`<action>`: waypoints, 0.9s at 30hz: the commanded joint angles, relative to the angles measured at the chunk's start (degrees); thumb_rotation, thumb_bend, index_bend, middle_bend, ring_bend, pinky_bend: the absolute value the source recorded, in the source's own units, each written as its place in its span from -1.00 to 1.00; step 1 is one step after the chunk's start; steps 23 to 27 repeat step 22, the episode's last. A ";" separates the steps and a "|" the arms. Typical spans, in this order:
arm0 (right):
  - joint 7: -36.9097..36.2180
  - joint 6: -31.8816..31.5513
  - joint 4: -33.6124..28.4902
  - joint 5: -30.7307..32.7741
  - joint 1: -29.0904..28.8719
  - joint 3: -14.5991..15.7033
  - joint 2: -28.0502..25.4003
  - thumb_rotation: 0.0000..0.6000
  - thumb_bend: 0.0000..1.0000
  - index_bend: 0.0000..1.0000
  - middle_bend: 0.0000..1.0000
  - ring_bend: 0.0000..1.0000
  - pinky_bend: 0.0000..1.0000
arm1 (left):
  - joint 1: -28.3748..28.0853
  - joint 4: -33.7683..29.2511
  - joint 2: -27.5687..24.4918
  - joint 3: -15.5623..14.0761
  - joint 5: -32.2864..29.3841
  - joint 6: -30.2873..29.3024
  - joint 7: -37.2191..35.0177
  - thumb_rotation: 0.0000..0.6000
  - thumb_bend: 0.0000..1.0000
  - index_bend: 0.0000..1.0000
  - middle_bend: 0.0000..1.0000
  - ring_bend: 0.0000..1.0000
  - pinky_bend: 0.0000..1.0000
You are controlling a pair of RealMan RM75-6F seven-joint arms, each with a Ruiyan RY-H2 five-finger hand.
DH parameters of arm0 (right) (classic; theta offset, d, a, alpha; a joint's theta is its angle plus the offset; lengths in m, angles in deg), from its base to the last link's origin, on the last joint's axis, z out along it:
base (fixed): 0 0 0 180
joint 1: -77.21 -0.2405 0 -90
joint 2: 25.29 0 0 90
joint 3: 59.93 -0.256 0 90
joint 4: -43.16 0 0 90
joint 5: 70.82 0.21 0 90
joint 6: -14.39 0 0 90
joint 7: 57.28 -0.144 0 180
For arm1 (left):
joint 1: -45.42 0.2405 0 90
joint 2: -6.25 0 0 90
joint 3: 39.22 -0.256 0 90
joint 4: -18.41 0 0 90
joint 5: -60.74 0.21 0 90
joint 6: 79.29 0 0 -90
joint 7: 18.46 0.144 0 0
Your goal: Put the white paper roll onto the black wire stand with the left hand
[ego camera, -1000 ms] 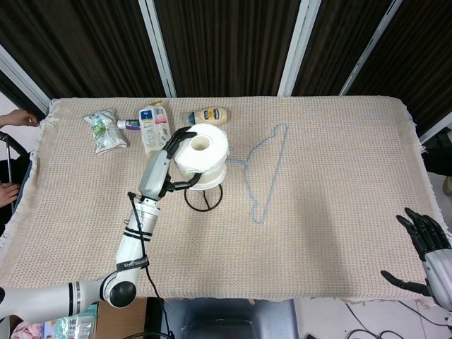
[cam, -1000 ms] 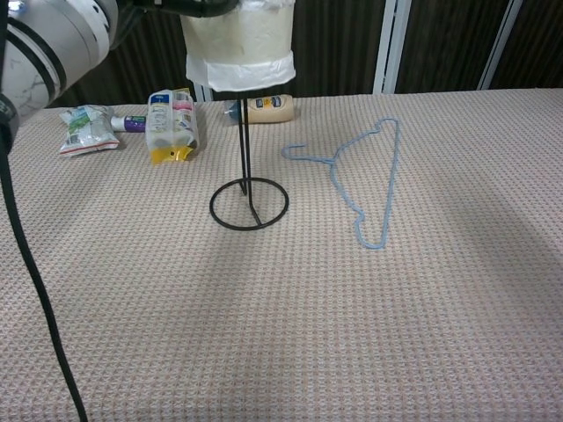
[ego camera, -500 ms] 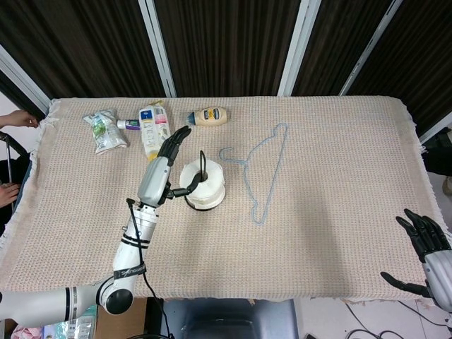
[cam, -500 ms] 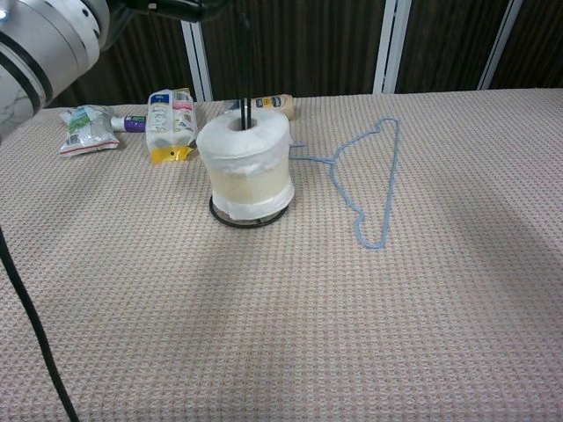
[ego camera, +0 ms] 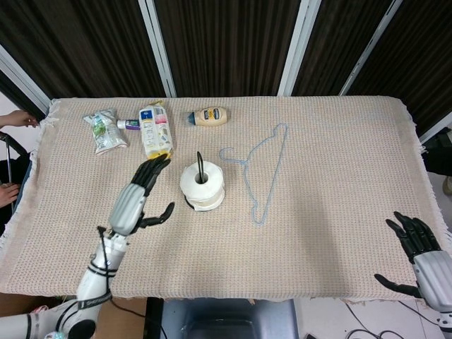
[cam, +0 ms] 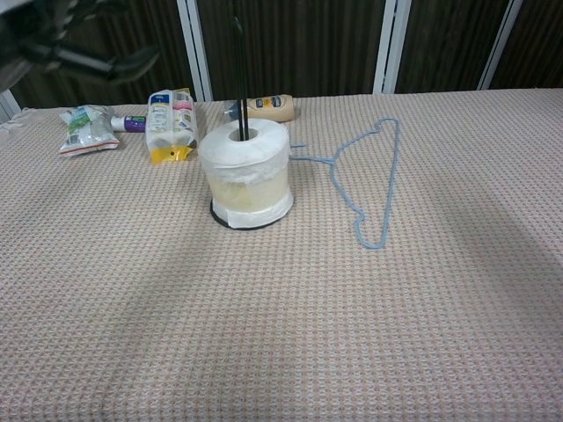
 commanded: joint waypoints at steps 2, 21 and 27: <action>4.61 1.59 -1.02 -0.37 -0.36 0.23 1.90 1.00 -0.60 -1.00 -1.00 -1.00 -1.00 | 17.67 18.18 -6.31 -18.28 15.38 -15.35 -9.54 1.00 -0.15 -1.00 -1.00 -1.00 -0.93; 11.67 4.96 -2.29 1.94 -1.43 -0.42 4.87 1.00 -0.60 -1.00 -1.00 -1.00 -1.00 | 27.08 28.03 -8.02 -16.64 15.79 -22.60 -12.27 1.00 -0.13 -1.00 -1.00 -1.00 -0.97; 11.75 4.88 -2.30 1.83 -1.42 -0.39 4.91 1.00 -0.60 -1.00 -1.00 -1.00 -1.00 | 27.11 28.06 -8.10 -16.53 15.77 -22.32 -12.41 1.00 -0.13 -1.00 -1.00 -1.00 -0.97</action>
